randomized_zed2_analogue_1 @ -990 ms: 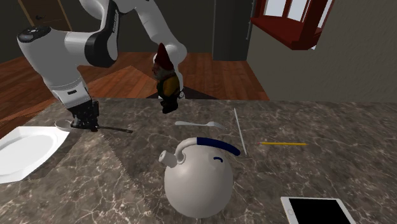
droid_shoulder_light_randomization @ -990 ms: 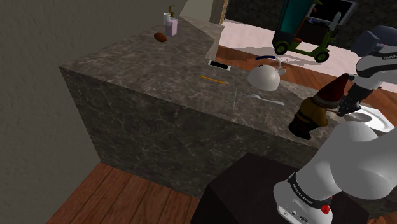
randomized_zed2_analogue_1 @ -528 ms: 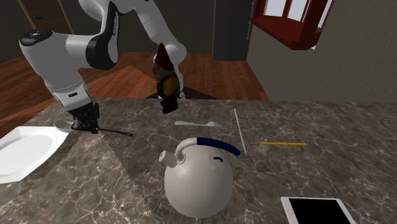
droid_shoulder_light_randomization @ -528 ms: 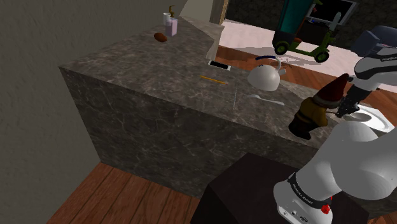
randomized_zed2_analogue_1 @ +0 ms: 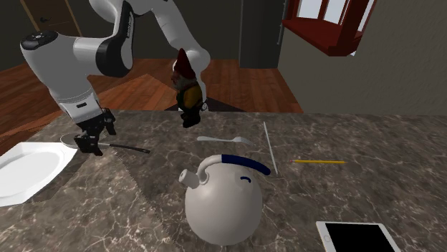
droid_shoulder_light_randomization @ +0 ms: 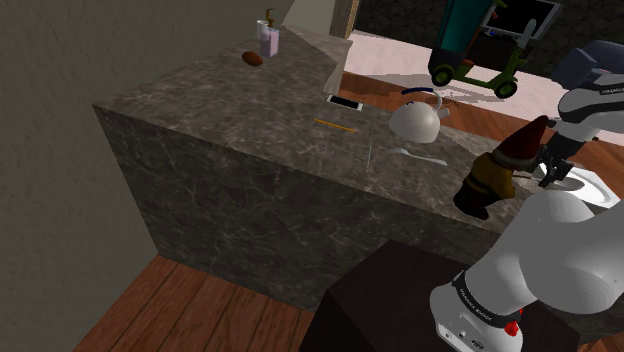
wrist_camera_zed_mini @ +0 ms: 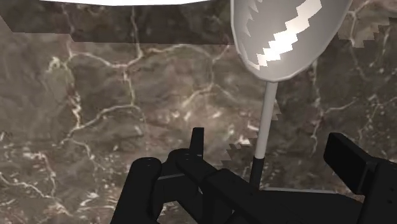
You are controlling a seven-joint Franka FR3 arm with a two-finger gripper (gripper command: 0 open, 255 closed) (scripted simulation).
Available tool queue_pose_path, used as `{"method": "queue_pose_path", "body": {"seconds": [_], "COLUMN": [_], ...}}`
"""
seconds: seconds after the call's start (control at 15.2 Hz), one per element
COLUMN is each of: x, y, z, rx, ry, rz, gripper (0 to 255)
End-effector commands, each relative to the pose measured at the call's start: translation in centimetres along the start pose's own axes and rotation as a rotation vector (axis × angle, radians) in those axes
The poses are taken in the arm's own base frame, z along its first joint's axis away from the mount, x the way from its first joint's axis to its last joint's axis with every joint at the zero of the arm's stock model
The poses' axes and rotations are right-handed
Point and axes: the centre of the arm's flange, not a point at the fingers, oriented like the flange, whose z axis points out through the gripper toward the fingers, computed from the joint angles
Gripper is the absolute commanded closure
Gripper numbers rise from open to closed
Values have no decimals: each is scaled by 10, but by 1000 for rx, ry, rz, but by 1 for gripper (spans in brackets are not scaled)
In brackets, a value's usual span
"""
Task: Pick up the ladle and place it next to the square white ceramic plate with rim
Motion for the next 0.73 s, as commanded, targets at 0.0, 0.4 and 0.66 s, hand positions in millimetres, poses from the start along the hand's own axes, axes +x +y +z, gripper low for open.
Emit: {"method": "queue_pose_path", "body": {"seconds": [0.0,0.4,0.66], "x": [-1,-1,-1], "y": [0,0,0], "z": [-20,-43,-43], "rx": [0,0,0], "ry": [0,0,0], "rz": [0,0,0], "gripper": [0,0,0]}}
